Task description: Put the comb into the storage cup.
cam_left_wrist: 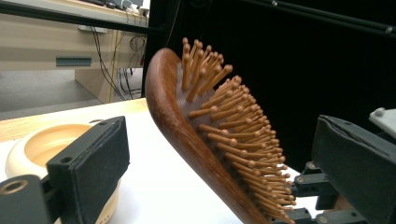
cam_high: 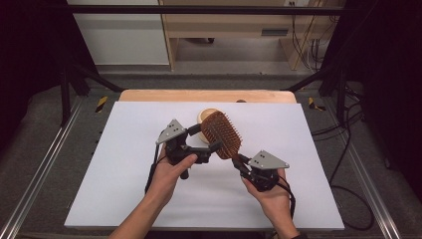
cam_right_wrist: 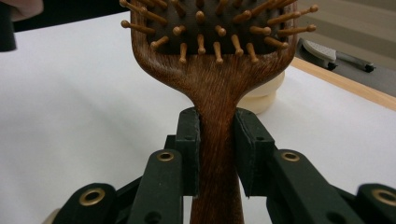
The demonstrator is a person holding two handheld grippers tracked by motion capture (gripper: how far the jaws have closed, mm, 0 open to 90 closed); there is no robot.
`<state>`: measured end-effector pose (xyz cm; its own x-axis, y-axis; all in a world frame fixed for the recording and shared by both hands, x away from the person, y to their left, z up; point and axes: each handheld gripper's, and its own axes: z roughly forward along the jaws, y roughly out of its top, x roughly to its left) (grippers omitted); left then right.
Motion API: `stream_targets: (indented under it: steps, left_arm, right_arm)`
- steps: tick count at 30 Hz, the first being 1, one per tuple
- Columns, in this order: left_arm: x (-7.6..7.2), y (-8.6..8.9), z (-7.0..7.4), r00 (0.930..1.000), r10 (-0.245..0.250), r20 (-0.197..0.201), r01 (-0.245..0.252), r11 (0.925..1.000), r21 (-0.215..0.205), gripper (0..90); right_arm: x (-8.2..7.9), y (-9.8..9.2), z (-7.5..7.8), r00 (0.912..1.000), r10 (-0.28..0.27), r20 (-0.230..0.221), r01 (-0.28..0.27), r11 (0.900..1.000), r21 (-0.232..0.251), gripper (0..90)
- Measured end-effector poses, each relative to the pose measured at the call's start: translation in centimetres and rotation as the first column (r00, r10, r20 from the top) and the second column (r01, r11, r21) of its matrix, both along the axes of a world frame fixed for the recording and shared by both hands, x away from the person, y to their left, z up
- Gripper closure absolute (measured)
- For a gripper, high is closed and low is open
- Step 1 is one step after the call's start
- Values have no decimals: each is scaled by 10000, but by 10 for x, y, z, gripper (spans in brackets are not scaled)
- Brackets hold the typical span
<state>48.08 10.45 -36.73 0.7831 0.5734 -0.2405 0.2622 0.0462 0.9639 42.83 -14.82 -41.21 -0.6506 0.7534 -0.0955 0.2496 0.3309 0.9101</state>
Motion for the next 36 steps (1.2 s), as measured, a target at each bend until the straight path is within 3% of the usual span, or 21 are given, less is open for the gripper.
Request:
stream_targets:
  steps: [12,16,20,33,36]
  left_arm:
    - [5,-5,7,9983,251,-522,-280,9981,-556,91]
    - [5,-7,6,9964,175,-826,-222,9981,-567,155]
    - [6,-9,5,9949,372,-942,-462,9944,-954,204]
    - [5,-10,6,9918,338,-1236,-519,9879,-1464,366]
    - [5,-9,6,9884,375,-1469,-624,9838,-1683,393]
  right_arm:
    - [-5,9,2,9995,87,298,-89,9999,65,728]
    - [-7,11,3,9989,71,458,-75,9999,78,728]
    - [-8,13,4,9986,95,517,-103,9998,151,728]
    - [-9,17,2,9988,120,479,-134,9995,282,728]
    - [-9,17,1,9991,125,413,-141,9992,386,728]
